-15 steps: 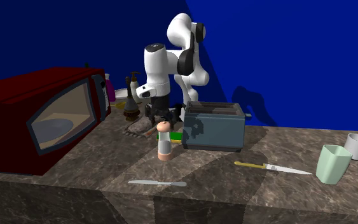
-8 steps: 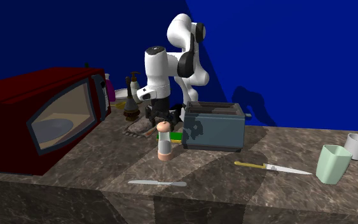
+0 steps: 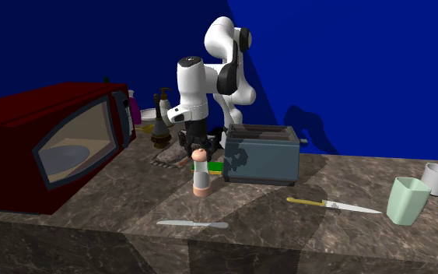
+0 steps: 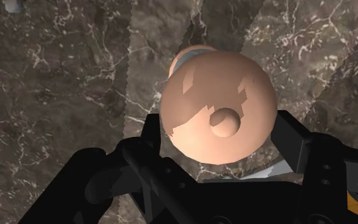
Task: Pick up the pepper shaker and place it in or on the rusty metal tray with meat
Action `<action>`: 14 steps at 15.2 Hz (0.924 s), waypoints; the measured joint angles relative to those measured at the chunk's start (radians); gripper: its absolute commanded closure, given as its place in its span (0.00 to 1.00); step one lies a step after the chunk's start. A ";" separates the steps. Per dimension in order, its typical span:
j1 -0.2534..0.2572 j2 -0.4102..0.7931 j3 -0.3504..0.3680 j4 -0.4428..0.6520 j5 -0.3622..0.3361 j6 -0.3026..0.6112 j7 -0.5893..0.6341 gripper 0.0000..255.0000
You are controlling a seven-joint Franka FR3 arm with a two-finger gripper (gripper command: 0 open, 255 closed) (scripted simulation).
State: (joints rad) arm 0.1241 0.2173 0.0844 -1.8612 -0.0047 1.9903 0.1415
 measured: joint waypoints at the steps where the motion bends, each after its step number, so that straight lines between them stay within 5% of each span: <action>1: 0.000 0.000 0.000 0.000 0.000 0.000 0.000 1.00; 14: -0.001 -0.037 0.001 0.088 0.003 -0.126 -0.001 1.00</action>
State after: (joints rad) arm 0.1234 0.1805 0.0851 -1.7728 -0.0013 1.8647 0.1404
